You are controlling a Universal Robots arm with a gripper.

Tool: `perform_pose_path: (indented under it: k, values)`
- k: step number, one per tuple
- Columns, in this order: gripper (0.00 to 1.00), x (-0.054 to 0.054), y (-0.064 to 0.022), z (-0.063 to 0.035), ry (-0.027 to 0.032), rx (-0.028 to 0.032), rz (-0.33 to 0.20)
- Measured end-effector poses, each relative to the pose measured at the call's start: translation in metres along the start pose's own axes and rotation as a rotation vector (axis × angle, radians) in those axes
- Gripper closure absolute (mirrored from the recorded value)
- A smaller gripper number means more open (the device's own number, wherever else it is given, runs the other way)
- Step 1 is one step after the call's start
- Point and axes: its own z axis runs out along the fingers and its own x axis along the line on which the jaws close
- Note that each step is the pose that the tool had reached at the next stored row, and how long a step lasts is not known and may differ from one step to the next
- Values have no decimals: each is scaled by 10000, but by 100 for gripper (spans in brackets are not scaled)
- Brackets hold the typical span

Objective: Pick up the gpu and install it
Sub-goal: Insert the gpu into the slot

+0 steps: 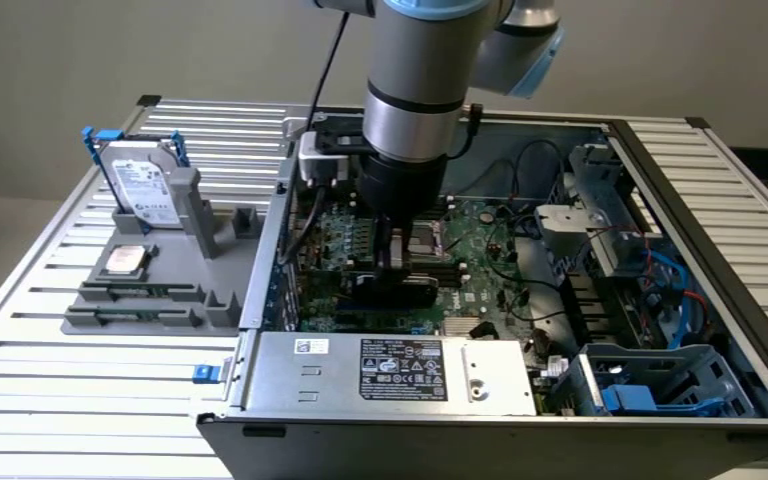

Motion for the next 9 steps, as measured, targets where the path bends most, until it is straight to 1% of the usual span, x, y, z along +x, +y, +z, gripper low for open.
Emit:
perform_pose_path:
  k: [9]
  values:
    - [74, -28, 4, 0, 29, -1, 4]
